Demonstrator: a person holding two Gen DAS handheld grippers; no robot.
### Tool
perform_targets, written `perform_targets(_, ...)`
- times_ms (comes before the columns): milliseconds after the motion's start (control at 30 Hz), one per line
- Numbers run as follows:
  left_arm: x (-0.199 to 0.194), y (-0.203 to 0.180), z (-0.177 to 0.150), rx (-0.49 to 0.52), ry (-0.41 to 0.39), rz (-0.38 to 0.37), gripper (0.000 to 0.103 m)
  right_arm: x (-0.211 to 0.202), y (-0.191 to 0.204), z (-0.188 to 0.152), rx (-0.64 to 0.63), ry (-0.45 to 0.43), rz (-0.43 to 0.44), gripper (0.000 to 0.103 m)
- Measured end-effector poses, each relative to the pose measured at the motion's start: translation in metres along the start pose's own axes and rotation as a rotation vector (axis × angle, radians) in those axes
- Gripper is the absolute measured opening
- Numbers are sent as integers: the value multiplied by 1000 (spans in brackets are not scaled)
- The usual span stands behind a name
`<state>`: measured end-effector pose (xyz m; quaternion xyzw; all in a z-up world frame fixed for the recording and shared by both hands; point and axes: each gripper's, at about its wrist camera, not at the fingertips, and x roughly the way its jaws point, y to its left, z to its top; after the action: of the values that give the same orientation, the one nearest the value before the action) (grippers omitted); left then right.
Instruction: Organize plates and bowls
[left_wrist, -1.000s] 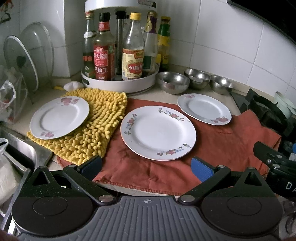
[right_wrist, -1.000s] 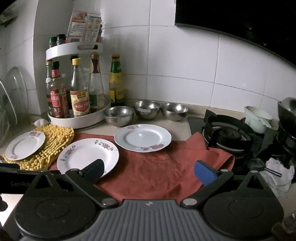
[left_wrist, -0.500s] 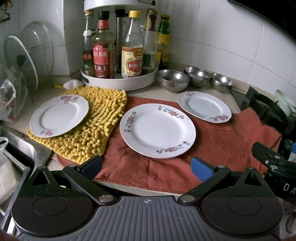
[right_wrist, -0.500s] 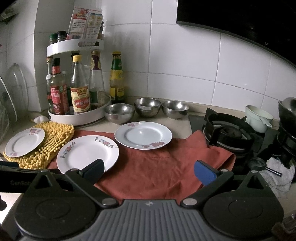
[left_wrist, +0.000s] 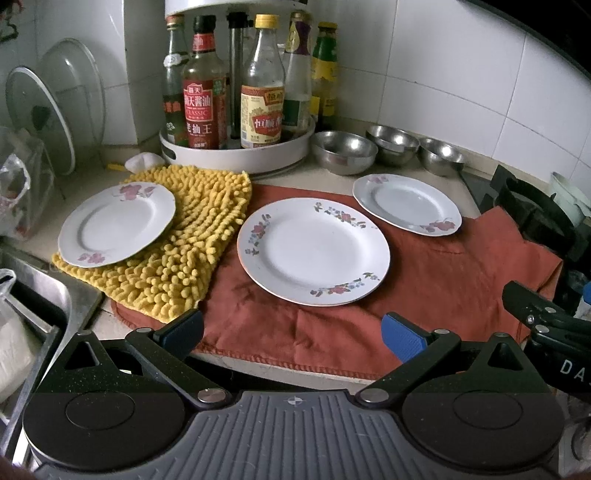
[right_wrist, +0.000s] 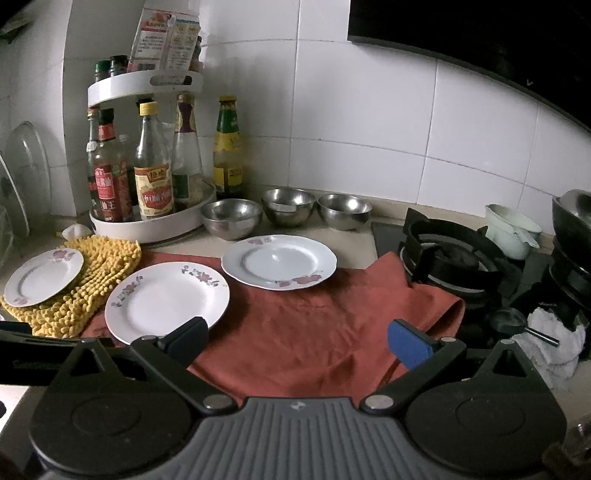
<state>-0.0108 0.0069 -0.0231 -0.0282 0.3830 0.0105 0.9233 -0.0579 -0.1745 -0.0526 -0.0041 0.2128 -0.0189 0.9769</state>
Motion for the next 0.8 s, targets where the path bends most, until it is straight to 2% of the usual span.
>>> perform_targets(800,-1,13,2,-13,8,-9,103,6,6,3,-8,21,19,100)
